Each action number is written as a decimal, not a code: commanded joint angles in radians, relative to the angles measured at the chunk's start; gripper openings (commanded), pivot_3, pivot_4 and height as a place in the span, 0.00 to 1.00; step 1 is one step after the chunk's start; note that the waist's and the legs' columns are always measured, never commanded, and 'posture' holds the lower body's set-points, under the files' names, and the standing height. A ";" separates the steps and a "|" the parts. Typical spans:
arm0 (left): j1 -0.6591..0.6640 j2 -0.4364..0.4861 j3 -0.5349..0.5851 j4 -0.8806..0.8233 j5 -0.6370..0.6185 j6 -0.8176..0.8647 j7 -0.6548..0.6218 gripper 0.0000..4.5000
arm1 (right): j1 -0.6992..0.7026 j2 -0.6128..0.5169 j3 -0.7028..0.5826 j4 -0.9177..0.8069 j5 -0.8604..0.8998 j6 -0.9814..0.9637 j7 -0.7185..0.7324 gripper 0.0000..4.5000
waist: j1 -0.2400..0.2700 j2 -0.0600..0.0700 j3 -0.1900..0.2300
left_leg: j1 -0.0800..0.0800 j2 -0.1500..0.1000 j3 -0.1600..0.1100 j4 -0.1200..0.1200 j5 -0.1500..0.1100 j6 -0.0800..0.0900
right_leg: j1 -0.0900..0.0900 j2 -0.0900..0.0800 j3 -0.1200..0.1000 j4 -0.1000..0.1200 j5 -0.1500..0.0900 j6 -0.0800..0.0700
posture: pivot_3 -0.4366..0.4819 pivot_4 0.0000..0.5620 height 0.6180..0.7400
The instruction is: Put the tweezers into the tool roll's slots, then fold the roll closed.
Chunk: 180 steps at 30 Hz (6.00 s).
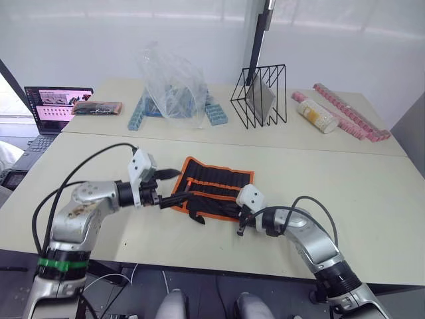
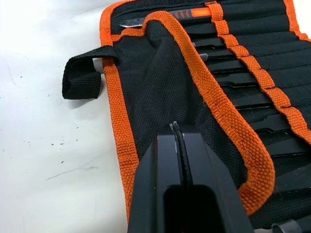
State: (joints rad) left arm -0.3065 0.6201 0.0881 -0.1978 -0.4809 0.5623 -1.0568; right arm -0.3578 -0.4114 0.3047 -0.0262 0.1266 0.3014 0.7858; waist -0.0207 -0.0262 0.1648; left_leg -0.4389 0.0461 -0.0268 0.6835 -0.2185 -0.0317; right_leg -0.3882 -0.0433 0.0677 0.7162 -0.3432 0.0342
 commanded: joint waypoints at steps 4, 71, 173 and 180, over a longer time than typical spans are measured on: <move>0.067 -0.051 -0.040 -0.040 0.022 -0.060 0.075 0.37 | -0.006 -0.005 -0.004 0.008 -0.008 0.025 0.014 0.00 | 0.003 0.000 0.000 | 0.001 0.000 0.000 0.000 0.000 0.000 | 0.000 0.000 0.000 0.000 0.000 0.000 | 0.48 0.27 0.58; 0.019 -0.135 -0.275 0.187 0.296 -0.161 0.210 0.02 | 0.051 0.074 0.062 -0.104 -0.067 0.294 -0.158 0.00 | 0.006 0.004 -0.003 | 0.007 -0.001 0.001 -0.004 0.000 0.000 | 0.006 -0.001 0.001 -0.004 0.000 0.000 | 0.48 0.27 0.58; 0.193 0.088 0.216 -0.131 -0.220 0.063 0.070 0.00 | -0.170 0.480 -0.701 -0.265 1.022 1.147 -0.902 0.00 | -0.024 0.005 -0.001 | -0.001 0.001 0.002 -0.016 0.000 0.000 | -0.002 0.000 0.001 -0.014 0.000 0.000 | 0.48 0.27 0.58; 0.244 0.192 0.295 -0.137 -0.280 0.070 -0.009 0.00 | -0.178 0.542 -0.589 -0.218 0.956 1.108 -0.963 0.00 | -0.024 0.006 -0.001 | -0.001 0.001 0.002 -0.016 0.000 0.000 | -0.003 0.000 0.001 -0.014 0.000 0.000 | 0.48 0.27 0.58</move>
State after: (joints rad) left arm -0.0645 0.7833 0.3405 -0.3171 -0.7398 0.6419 -1.0336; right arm -0.5184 0.1029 -0.3093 -0.2396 1.0888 1.4317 -0.1779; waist -0.0450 -0.0206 0.1641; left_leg -0.4403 0.0474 -0.0250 0.6678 -0.2182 -0.0321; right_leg -0.3910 -0.0430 0.0685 0.7022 -0.3431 0.0337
